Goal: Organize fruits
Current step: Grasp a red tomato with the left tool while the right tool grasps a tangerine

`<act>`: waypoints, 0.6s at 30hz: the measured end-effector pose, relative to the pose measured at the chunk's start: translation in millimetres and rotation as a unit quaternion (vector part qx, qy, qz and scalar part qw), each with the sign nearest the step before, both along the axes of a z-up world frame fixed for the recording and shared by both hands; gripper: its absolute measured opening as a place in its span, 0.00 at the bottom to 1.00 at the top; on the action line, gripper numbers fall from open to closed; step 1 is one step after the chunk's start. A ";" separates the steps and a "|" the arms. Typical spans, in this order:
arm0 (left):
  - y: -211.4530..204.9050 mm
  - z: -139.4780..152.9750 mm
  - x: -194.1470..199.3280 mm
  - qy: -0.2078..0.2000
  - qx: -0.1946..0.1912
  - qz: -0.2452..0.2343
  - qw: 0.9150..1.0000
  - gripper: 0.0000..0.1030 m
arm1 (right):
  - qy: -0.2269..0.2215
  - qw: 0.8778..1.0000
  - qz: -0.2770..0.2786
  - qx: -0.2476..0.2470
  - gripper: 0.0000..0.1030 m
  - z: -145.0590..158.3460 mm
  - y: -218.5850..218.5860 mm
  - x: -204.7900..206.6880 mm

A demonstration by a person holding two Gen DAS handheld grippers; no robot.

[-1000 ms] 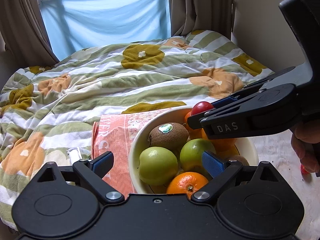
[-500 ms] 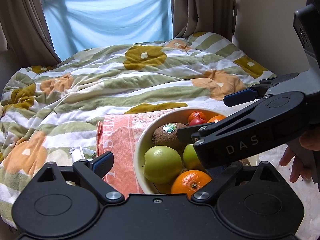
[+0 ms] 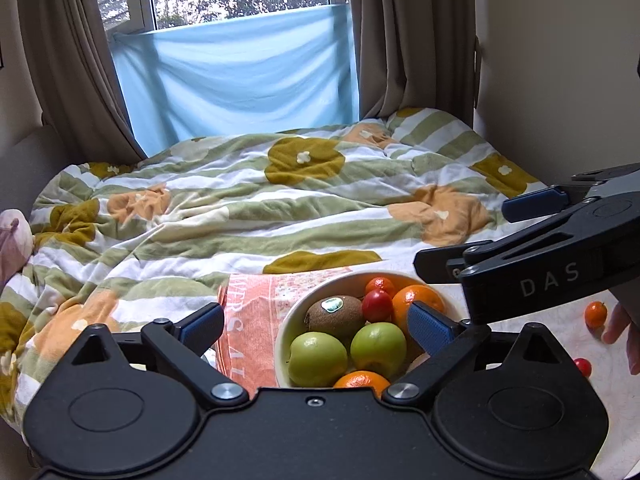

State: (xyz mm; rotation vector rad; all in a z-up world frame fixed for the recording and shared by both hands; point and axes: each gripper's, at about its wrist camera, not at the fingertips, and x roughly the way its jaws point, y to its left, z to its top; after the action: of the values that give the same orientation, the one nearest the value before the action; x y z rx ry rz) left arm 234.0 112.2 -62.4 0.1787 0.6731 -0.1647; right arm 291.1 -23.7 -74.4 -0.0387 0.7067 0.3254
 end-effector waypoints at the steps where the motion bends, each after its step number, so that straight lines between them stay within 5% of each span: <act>1: -2.8 4.7 -4.1 -0.006 0.001 0.003 1.000 1.00 | -0.001 1.000 -0.005 0.002 1.00 5.6 -5.2 -4.3; 9: -40.6 27.7 -39.0 -0.021 -0.006 0.010 1.000 1.00 | -0.019 0.998 -0.057 0.012 1.00 40.2 -78.2 -52.5; 18: -102.9 30.4 -76.7 -0.013 -0.043 0.020 0.999 1.00 | -0.024 0.997 -0.077 0.004 1.00 41.4 -169.0 -99.7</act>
State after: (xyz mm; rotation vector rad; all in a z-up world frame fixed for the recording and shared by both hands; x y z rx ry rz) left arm 157.3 9.3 -32.0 0.0841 0.6425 -0.1528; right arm 191.4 -192.7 -32.9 0.0162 0.6573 0.1793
